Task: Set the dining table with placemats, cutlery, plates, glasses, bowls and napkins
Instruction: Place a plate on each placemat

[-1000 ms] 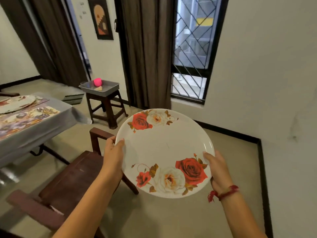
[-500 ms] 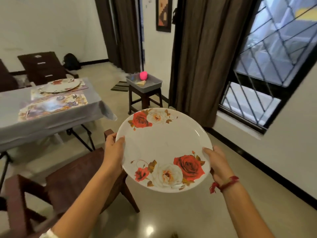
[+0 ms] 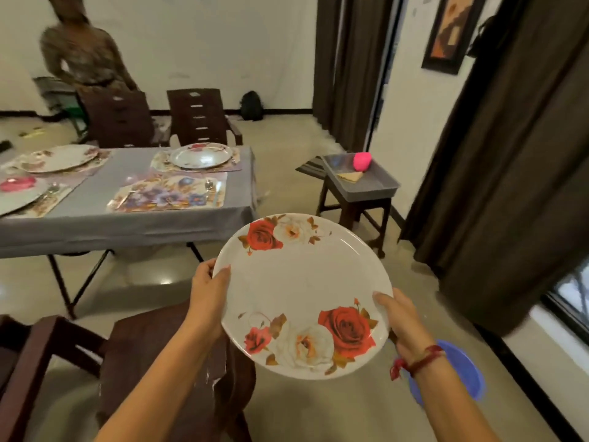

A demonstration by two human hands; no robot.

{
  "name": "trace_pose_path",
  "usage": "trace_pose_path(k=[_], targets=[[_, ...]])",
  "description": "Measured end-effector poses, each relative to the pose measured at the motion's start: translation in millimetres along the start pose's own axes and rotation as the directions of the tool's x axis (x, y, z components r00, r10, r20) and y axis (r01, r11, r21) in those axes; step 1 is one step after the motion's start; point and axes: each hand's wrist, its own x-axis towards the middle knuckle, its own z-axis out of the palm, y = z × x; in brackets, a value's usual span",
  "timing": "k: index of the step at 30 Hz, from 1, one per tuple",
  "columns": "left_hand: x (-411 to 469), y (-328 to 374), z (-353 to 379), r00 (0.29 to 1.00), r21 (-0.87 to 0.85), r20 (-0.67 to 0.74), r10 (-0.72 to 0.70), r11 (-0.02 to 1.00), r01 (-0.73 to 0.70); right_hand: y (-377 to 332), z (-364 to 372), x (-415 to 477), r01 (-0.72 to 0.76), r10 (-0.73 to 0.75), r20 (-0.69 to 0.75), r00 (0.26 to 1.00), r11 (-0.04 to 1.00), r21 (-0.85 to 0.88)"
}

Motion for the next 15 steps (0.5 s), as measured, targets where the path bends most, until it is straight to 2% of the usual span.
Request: trace_pose_path(k=[1, 2, 7, 15], targets=[[1.9, 2.0, -0.8, 1.000, 0.007, -0.006, -0.001, 1.000, 0.001, -1.3, 3.2, 1.6, -0.009, 0.009, 0.008, 1.000, 1.000, 0.001], [24.6, 2.3, 11.0, 0.998, 0.004, -0.058, -0.006, 1.000, 0.006, -8.4, 12.7, 40.1, -0.015, 0.016, 0.072, 0.997, 1.000, -0.016], [95.7, 2.9, 53.2, 0.977, 0.001, -0.213, -0.010, 1.000, 0.010, -41.3, 41.3, 154.2, 0.012, 0.009, 0.217, 0.976, 0.996, -0.094], [198.4, 9.0, 93.5, 0.895, -0.043, -0.440, -0.077, 0.997, 0.065, -96.7, 110.4, 309.1, 0.078, 0.038, 0.445, 0.895, 0.968, -0.239]])
